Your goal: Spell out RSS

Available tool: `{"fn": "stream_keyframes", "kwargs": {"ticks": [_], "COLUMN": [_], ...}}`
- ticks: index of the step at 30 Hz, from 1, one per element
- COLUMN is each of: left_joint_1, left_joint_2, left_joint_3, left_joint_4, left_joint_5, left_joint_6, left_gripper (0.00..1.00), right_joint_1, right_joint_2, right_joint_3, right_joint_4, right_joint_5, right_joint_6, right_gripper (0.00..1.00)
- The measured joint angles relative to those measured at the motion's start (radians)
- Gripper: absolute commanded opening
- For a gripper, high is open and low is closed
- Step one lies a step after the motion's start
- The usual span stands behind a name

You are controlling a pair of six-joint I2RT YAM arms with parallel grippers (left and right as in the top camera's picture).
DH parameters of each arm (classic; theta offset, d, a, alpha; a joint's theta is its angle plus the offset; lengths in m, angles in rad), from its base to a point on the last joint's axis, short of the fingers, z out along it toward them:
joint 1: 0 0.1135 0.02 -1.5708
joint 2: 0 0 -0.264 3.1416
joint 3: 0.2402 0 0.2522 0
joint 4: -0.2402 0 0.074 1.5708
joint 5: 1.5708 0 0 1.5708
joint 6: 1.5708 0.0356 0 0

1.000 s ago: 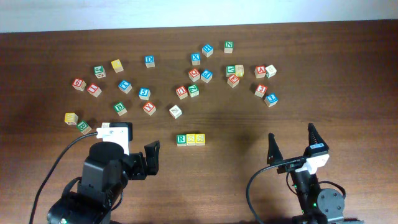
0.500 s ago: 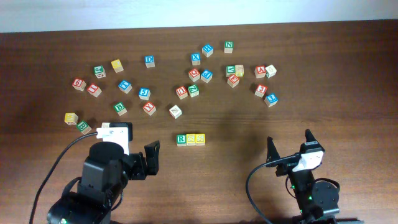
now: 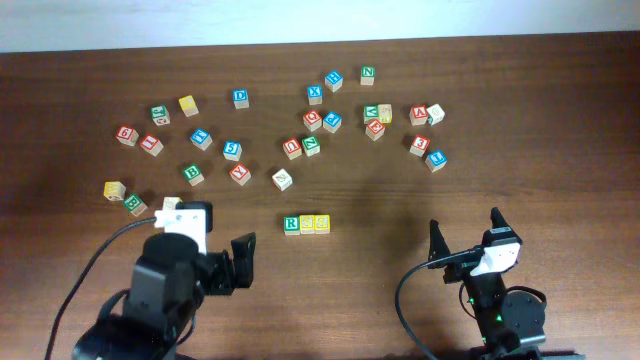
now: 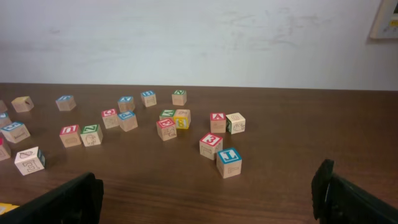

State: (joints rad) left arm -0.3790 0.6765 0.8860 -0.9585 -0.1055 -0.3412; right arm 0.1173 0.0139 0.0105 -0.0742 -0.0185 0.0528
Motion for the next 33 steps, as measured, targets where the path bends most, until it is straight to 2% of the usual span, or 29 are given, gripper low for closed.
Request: {"fn": "stream_keyframes", "kwargs": {"ticks": [3, 6, 8, 11, 16, 22, 29, 33], "left_joint_1": [0.019, 0.128, 0.216, 0.285, 0.333, 0.386, 0.399, 0.399], "left_joint_2": [-0.166, -0.337, -0.414, -0.456, -0.542, -0.613, -0.662, -0.662], "left_joint_3": [-0.008, -0.056, -0.163, -0.354, -0.570, -0.692, -0.852, -0.873], "left_joint_4": [-0.061, -0.058, 0.016, 0.239, 0.531, 0.769, 1.025, 1.085], "left_joint_5": [-0.004, -0.015, -0.019, 0.006, 0.082, 0.096, 0.099, 0.099], "left_joint_6": [0.000, 0.000, 0.000, 0.006, 0.108, 0.204, 0.218, 0.231], "left_gripper": [0.99, 1.00, 0.99, 0.99, 0.99, 0.99, 0.99, 0.99], "right_joint_1": [0.000, 0.000, 0.000, 0.000, 0.000, 0.000, 0.000, 0.000], "right_joint_2": [0.000, -0.003, -0.002, -0.002, -0.002, -0.002, -0.002, -0.002], "right_joint_3": [0.000, 0.000, 0.000, 0.000, 0.000, 0.000, 0.000, 0.000], "right_joint_4": [0.000, 0.000, 0.000, 0.000, 0.000, 0.000, 0.000, 0.000], "right_joint_5": [0.001, 0.003, 0.003, 0.003, 0.003, 0.003, 0.003, 0.003], "right_joint_6": [0.000, 0.001, 0.001, 0.000, 0.000, 0.000, 0.000, 0.000], "right_gripper": [0.98, 0.98, 0.98, 0.98, 0.98, 0.98, 0.98, 0.98]}}
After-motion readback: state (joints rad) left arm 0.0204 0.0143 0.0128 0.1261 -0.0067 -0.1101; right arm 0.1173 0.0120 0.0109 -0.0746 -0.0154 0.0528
